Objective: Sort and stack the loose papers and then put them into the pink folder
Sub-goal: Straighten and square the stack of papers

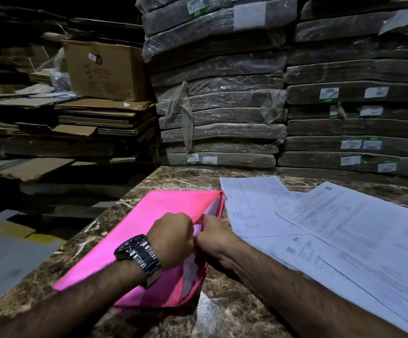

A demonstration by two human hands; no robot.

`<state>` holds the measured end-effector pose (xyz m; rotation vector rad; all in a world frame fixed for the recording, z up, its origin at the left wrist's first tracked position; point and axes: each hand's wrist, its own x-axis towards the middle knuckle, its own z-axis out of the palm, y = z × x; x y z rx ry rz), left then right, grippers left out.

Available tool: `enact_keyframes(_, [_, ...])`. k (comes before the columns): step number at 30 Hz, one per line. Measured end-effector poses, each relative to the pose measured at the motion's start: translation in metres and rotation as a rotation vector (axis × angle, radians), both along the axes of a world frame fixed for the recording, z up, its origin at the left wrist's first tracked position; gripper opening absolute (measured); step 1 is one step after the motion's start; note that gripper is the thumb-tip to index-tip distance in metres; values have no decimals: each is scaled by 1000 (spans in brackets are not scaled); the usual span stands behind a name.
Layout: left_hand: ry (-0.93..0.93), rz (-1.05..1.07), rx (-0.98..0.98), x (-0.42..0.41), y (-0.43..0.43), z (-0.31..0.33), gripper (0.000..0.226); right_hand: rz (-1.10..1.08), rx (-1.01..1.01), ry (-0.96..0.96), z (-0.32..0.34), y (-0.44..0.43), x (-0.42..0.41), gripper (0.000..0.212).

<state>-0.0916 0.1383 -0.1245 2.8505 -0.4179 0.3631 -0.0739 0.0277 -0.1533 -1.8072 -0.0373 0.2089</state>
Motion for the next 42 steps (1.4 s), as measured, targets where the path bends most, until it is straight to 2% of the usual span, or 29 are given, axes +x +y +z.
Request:
enact_keyframes(4, [-2,33,84,0,15,2,32,70,-26,1,2,14,2,28])
enact_keyframes(7, [31,-18,70,3,25,3,33,31,-11,-11,-5,22,6,14])
enact_keyframes(13, [20,-17,60,1,29,1,31,-49,-132,-71,-5,16,5,18])
enact_keyframes(17, [18,-27,83,2,28,-3,27,-29,-114,-55,-7,13,3,14])
enact_keyframes(20, [42,-24,114,1,24,-5,30,-11,-188,-89,0,0,-4,7])
enact_keyframes(22, [55,-15,124,1,19,-5,37,-31,-171,-102,6,-16,-8,15])
enact_keyframes(24, [41,-17,123,2,11,-5,42,-74,-72,-96,11,-38,-10,25])
enact_keyframes(27, [-22,-62,89,4,-10,-5,38,-147,20,-142,16,-76,-13,40])
enact_keyframes(31, [-46,-182,5,14,-53,-4,30,-242,-93,-238,21,-127,-23,44])
enact_keyframes(35, [-27,-249,-49,30,-104,-8,33,-407,-214,-319,23,-184,-31,41])
enact_keyframes(37, [-8,-238,-49,40,-132,-11,36,-494,-335,-346,23,-216,-34,37])
enact_keyframes(42, [53,-198,25,62,-196,-14,47,-712,-596,-213,8,-290,-34,32])
